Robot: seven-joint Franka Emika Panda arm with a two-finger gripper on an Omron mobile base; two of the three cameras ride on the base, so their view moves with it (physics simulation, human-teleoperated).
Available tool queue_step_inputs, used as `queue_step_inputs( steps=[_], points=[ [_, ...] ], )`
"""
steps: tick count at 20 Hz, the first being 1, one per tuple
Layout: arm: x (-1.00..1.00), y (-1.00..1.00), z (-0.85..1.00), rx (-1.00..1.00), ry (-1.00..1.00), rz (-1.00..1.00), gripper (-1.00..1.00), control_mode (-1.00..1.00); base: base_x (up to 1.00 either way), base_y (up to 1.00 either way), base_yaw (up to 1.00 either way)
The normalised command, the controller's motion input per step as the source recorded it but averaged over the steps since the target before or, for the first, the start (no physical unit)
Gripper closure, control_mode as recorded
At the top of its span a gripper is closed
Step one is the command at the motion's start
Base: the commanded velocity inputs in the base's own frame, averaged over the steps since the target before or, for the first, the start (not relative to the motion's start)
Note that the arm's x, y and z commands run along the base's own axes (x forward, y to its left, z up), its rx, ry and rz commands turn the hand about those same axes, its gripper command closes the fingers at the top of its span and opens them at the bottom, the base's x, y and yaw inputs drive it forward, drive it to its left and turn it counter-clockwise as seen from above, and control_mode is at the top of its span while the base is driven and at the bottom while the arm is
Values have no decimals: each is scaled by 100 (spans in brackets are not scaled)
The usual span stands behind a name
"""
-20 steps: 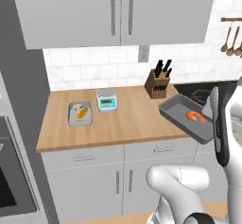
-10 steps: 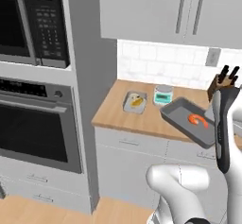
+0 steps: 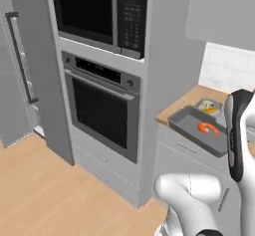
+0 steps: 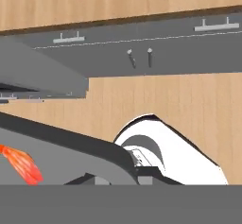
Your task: Take the meat container that has the shrimp and place it on the second highest rack of the freezer. Then take the vegetable container that has the mushroom and corn and place it on the highest rack of the freezer.
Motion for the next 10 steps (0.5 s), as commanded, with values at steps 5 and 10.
queue_step_inputs(
  steps=[5,10],
  points=[
    [0,0,0,0,0,0,100,100,0,82,67],
    [0,0,0,0,0,0,100,100,14,86,62]
  ],
)
